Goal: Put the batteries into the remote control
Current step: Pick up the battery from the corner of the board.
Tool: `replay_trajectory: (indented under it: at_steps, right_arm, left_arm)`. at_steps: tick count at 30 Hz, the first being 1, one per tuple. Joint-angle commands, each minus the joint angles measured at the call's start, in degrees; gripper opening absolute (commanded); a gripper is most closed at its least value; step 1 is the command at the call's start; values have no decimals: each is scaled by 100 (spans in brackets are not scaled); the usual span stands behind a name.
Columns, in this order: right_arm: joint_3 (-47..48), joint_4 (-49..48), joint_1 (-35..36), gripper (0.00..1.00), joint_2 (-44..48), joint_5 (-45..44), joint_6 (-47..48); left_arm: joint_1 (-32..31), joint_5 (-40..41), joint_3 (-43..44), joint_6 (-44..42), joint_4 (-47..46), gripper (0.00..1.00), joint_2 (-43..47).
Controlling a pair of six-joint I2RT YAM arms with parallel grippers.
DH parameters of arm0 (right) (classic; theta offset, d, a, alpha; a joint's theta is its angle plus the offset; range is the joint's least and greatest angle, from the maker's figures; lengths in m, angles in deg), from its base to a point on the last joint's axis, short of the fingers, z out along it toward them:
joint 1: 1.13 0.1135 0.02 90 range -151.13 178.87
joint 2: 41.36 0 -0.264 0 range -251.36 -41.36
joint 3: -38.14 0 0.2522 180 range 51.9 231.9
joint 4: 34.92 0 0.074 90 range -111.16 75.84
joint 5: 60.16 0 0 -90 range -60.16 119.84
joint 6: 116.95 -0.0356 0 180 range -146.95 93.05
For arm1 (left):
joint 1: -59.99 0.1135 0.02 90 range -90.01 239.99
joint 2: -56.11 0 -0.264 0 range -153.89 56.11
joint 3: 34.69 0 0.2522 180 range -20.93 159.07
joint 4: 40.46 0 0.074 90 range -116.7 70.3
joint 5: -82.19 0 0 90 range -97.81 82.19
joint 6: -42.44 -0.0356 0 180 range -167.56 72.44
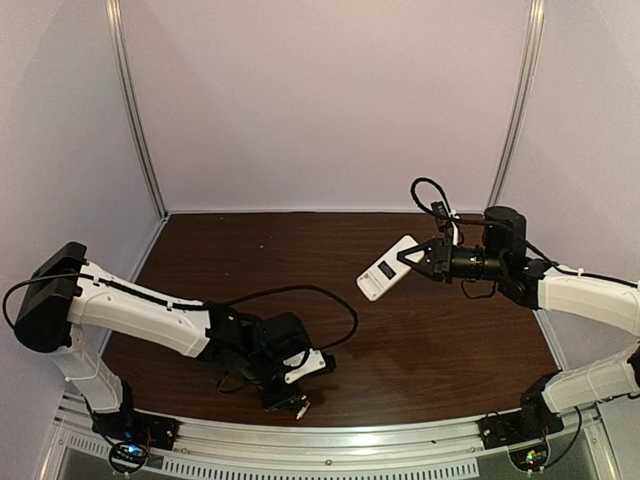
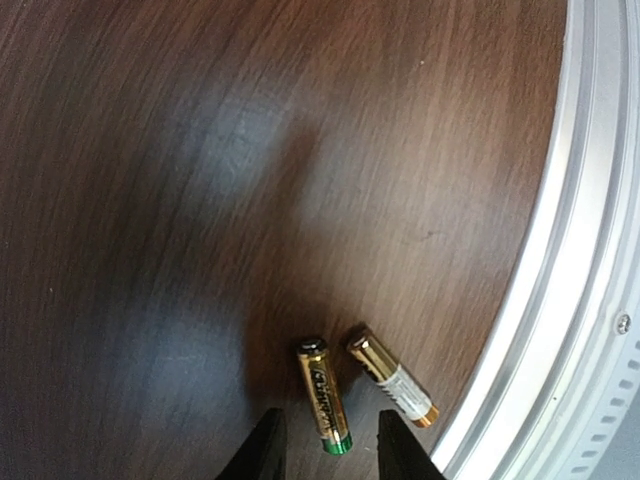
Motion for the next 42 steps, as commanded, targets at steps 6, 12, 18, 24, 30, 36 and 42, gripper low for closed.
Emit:
replay_trajectory:
  at_steps: [6, 12, 18, 24, 30, 36, 42]
  right_arm:
    - [-68, -153, -23, 0, -77, 89, -17]
    - [-67, -173, -33, 0, -103, 109, -44]
    - [-83, -216, -29, 0, -77, 79, -85]
    - [13, -1, -33, 0, -106, 162, -28]
    - [9, 123, -32, 0, -177, 612, 95]
    - [-116, -144, -18, 0, -271, 1103, -103]
    - [-84, -113, 136, 0, -458, 1305, -150]
  left_arm:
    - [-56, 313, 47, -153, 87, 29, -253]
    - [-57, 626, 64, -168, 202, 26, -396]
    - [-57, 1149, 116, -88, 351, 17, -520]
    - [-34, 1562, 78, -104, 425, 7, -428]
    - [138, 2032, 134, -441, 459, 0, 284]
    - [312, 2140, 188, -1413, 370, 0, 1359]
    - [318, 1915, 464, -2818, 510, 0, 1957]
